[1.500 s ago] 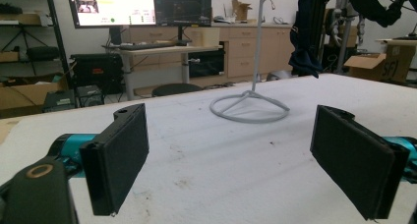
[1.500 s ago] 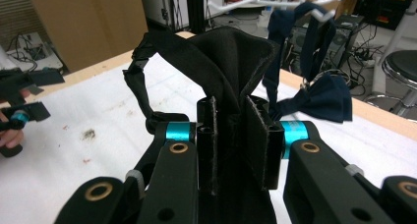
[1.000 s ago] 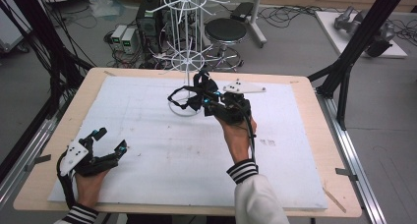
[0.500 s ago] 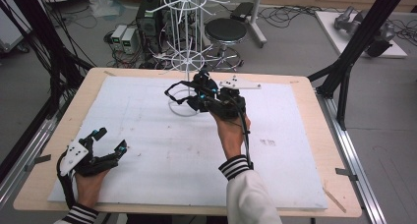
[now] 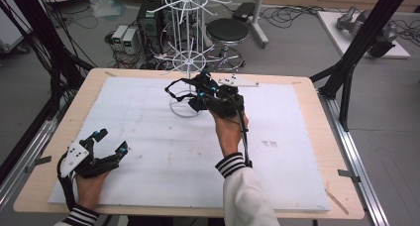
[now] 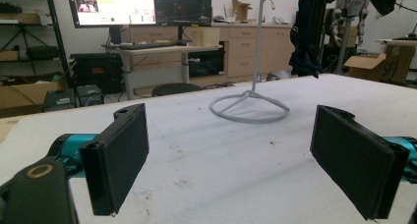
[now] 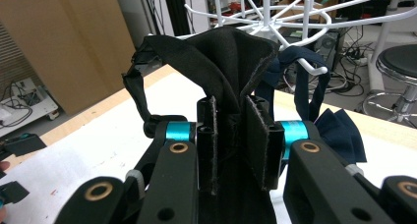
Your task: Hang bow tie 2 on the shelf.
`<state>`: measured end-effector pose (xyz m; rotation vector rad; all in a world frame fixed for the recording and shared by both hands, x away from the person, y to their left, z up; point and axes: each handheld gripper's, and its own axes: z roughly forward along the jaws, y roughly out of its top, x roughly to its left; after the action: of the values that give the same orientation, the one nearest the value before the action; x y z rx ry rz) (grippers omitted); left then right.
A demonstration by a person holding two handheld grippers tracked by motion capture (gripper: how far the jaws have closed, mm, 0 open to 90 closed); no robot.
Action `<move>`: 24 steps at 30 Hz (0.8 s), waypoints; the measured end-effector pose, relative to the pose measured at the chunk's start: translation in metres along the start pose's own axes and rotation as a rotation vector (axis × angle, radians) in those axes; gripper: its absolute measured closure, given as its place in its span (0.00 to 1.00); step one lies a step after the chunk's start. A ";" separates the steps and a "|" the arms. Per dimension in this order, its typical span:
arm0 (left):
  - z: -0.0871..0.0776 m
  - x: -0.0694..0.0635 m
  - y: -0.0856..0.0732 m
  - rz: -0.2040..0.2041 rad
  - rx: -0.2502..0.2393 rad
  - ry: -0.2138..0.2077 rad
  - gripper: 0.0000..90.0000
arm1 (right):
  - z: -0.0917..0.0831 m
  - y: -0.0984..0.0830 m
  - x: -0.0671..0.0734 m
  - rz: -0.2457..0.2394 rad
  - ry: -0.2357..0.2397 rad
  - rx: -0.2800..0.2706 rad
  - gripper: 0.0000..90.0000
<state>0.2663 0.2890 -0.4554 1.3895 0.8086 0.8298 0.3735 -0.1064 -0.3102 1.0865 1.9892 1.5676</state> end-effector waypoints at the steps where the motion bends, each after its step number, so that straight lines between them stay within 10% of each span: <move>1: 0.000 0.000 0.000 0.000 0.000 0.000 0.17 | 0.001 0.000 0.000 0.002 -0.001 0.000 0.84; 24: 0.000 0.000 0.000 -0.003 0.000 -0.001 0.17 | 0.021 0.000 -0.009 0.073 -0.039 0.003 0.84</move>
<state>0.2664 0.2892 -0.4554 1.3881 0.8102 0.8268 0.3940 -0.0992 -0.3177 1.1943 1.9470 1.5682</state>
